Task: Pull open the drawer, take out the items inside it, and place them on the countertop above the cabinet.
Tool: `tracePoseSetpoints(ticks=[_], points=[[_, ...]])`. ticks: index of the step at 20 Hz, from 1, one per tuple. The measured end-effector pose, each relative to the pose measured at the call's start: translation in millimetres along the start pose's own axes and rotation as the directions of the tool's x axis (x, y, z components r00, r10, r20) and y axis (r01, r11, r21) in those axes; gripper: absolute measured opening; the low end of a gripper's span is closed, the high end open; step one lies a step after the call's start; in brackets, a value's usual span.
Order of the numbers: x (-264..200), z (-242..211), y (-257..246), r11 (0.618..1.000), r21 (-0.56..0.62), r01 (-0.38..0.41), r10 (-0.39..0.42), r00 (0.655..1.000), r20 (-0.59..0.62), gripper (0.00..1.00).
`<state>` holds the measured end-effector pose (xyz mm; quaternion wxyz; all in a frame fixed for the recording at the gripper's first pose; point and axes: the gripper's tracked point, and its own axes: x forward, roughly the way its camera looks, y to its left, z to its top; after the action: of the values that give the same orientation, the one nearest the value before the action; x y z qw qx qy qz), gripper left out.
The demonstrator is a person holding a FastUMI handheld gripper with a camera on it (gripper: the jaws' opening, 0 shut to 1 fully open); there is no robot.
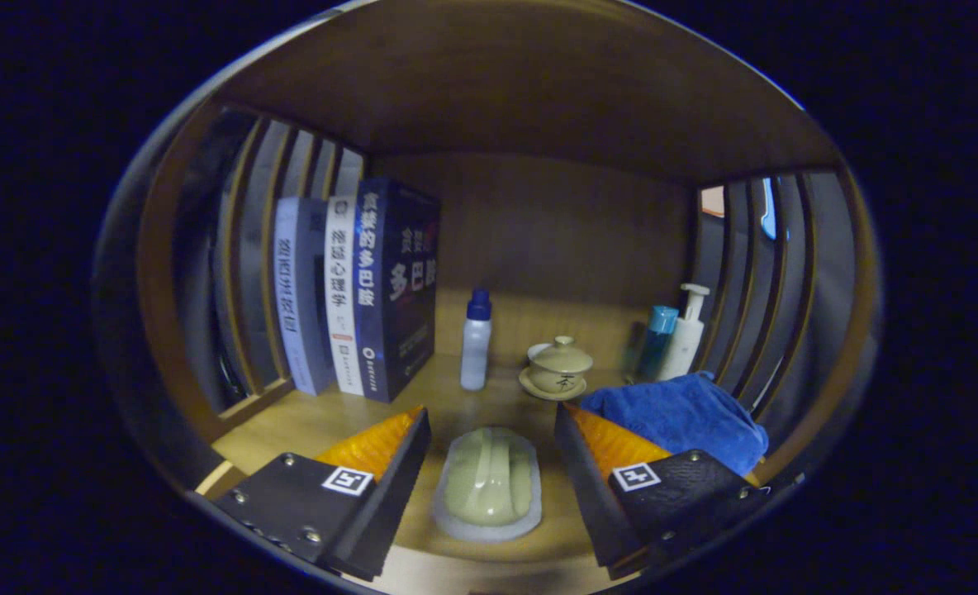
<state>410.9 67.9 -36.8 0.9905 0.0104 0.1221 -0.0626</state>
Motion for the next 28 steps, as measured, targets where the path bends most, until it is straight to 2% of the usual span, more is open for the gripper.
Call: tracePoseSetpoints(ticks=[4, 5, 8, 15, 20, 28], points=[[-63.2, 12.8, 0.6, 0.999, 0.002, -0.039, 0.039, 0.997, 0.069, 0.92], [-80.2, 13.7, -1.0, 0.999, -0.006, -0.042, 0.043, 0.995, 0.086, 0.98], [-130.2, 10.4, -3.5, 0.998, -0.008, -0.06, 0.06, 0.991, 0.123, 0.98], [-220.1, -38.7, -14.6, 0.997, 0.047, -0.063, 0.057, 0.992, 0.114, 0.98], [-246.0, -91.5, -25.9, 0.996, 0.09, -0.008, 0.002, 0.998, 0.069, 0.98], [-257.5, -166.2, -2.8, 0.997, 0.08, 0.012, -0.011, 1.0, -0.017, 0.98]])
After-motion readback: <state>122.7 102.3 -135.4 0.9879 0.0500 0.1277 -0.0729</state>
